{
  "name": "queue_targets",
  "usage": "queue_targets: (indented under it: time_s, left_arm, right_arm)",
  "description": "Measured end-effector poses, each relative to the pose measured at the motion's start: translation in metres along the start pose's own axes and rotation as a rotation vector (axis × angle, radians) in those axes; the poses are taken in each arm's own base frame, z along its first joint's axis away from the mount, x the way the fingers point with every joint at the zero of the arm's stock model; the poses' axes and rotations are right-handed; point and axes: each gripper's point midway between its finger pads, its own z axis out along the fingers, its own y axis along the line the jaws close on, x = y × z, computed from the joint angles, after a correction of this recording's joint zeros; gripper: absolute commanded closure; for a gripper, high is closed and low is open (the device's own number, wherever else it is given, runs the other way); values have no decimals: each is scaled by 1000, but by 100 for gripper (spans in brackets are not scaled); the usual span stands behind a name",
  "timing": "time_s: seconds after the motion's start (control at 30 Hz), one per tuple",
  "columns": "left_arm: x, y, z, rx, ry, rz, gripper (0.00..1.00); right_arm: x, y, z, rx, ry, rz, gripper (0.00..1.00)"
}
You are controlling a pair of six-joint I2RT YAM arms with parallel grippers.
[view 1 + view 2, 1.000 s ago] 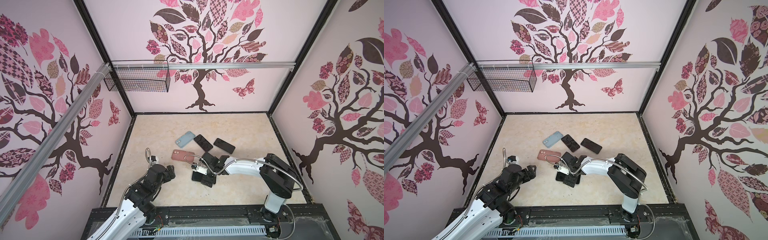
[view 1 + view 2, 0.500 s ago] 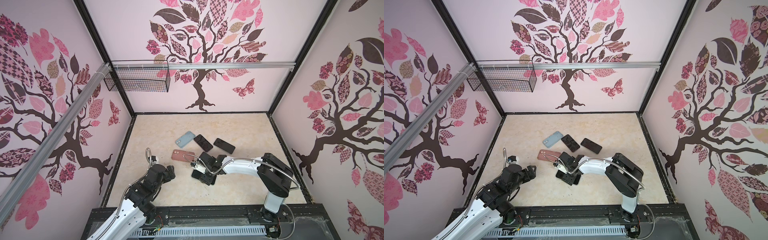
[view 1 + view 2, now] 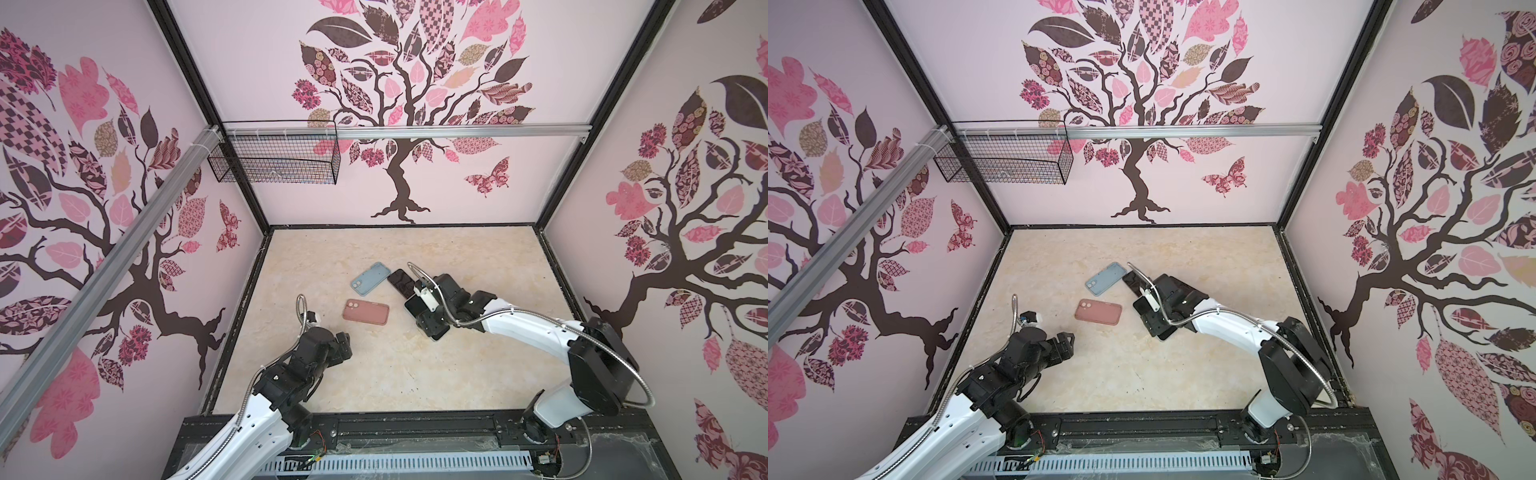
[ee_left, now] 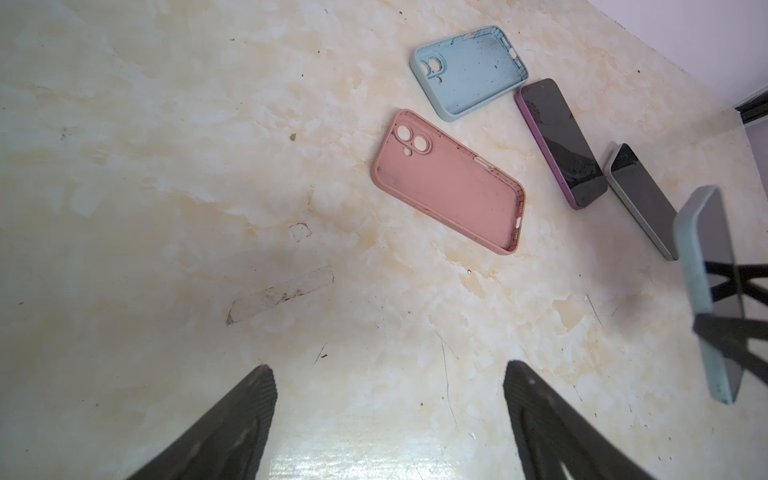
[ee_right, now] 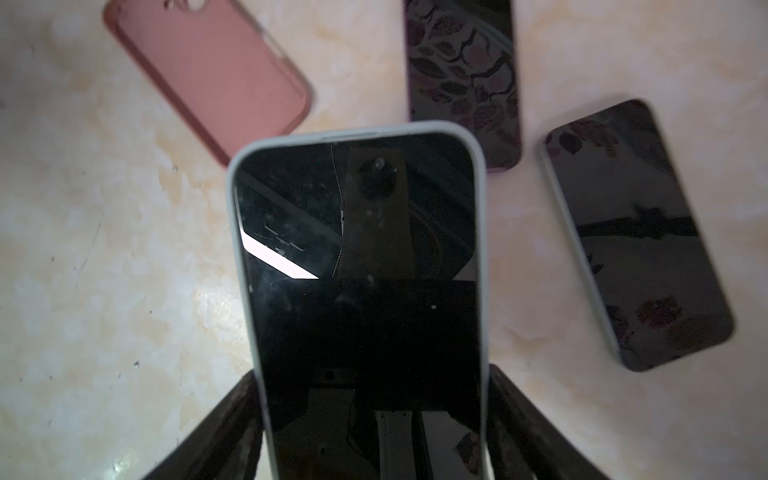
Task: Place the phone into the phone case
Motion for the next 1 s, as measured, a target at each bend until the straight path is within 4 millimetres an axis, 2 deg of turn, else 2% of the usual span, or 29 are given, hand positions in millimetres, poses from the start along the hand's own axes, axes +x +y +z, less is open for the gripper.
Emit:
queue_targets:
  time_s: [0.23,0.4,0.5,0.63,0.83,1.0]
  left_arm:
    - [-2,-6,-3,31,4,21,10]
    - [-12,-17,-12,75,-19,36,8]
    - [-17,-24,-18,105,-26,56,7]
    - [-22,-31,-24,137,-40,79,7]
    - [-29,-36,-29,151,-51,92,7]
    - [-28,-35,-29,140,-39,97,7]
  right_arm:
    - [-34,-72,-17,171,-90,159,83]
    - [-71,-142,-38,269,-187,316,83]
    - [-84,-178,-40,319,-221,381,83]
    - [-89,-212,-23,360,-205,430,83]
    - [-92,-243,16,377,-163,482,82]
    - [-109,-261,39,376,-168,504,83]
